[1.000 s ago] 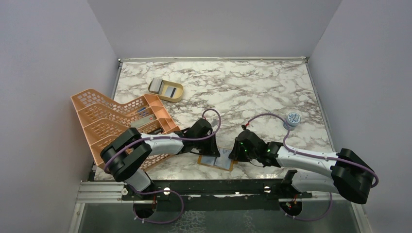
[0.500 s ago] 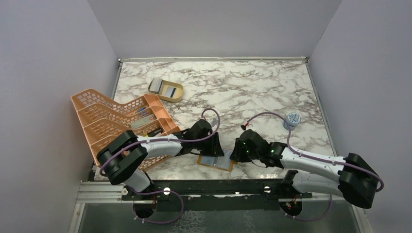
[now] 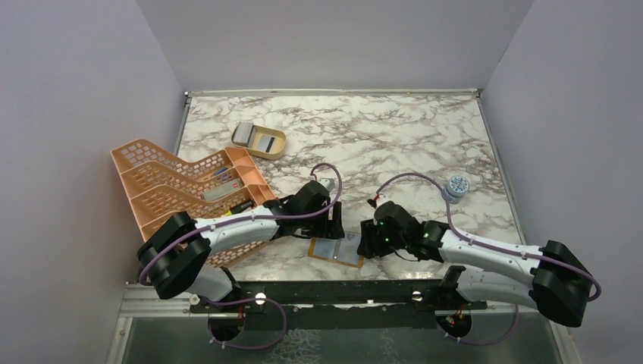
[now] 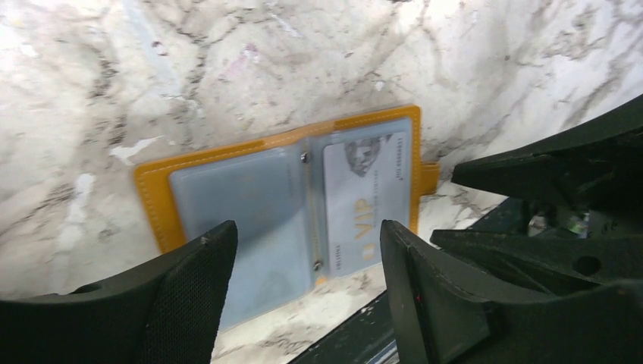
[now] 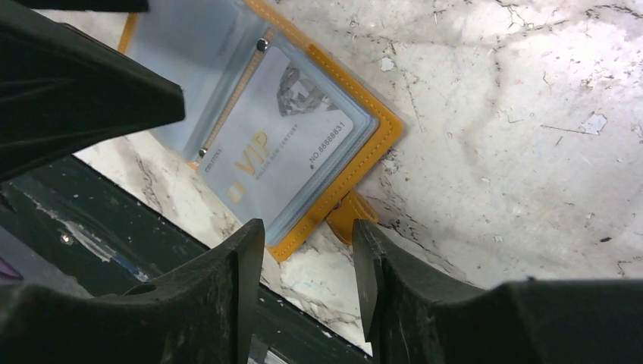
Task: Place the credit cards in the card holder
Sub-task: Insert the credit card into the card holder.
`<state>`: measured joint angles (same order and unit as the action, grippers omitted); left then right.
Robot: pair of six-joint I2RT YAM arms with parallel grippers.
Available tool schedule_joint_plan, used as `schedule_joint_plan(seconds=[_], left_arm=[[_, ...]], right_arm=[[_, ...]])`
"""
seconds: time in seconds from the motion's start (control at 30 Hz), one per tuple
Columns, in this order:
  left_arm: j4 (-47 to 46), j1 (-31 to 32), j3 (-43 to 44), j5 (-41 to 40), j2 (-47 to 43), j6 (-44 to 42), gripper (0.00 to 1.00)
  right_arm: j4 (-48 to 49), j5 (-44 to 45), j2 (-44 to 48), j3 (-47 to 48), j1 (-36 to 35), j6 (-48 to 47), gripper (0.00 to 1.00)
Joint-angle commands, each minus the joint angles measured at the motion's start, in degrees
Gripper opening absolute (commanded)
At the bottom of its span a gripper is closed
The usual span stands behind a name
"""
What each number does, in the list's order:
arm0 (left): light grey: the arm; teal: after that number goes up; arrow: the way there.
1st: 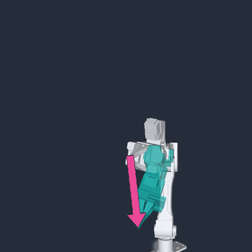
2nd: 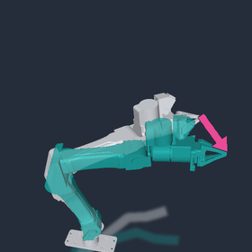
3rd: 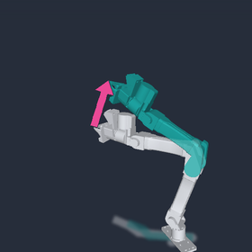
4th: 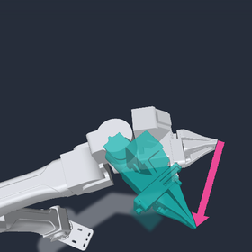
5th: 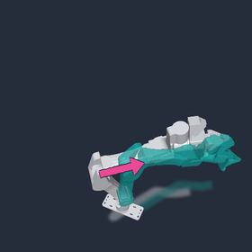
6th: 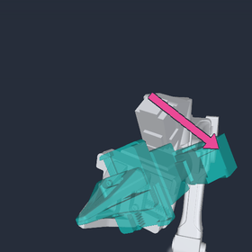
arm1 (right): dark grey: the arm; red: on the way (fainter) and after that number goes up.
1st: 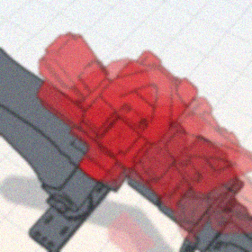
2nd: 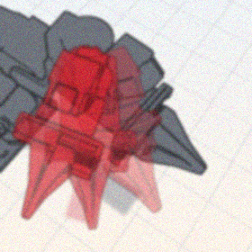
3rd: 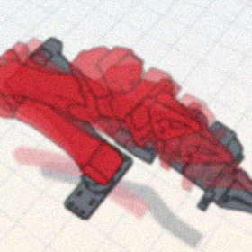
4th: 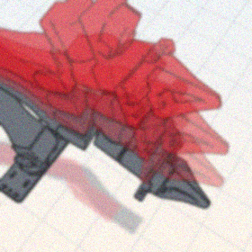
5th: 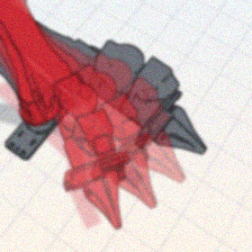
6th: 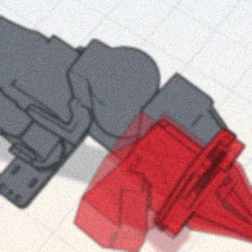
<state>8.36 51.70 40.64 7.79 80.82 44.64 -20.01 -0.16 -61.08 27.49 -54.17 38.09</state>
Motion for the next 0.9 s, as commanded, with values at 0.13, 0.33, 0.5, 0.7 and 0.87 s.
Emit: schedule_joint_plan(seconds=[0.13, 0.33, 0.5, 0.7, 0.87], left_arm=[[9.7, -0.5, 4.0, -6.3, -0.4, -7.4, 0.73], [9.8, -0.4, 3.1, -5.8, 1.1, -7.1, 0.71], [9.9, -0.5, 3.2, -4.4, 2.8, -7.3, 0.68], [10.0, -0.5, 3.2, -5.2, 4.0, -7.7, 0.68], [10.1, -0.5, 3.1, -7.4, 3.7, -7.6, 0.70]], right_arm=[[-1.1, 0.4, -4.0, 0.8, -0.4, 7.3, 0.51], [1.8, 1.7, 0.4, -3.3, -0.4, 15.9, 0.53], [1.2, 3.8, 0.8, -4.1, -0.4, 19.2, 0.52], [2.6, 4.7, 2.0, -5.3, -0.4, 23.6, 0.49], [3.7, 5.1, 0.5, -6.1, -0.4, 23.5, 0.42]])
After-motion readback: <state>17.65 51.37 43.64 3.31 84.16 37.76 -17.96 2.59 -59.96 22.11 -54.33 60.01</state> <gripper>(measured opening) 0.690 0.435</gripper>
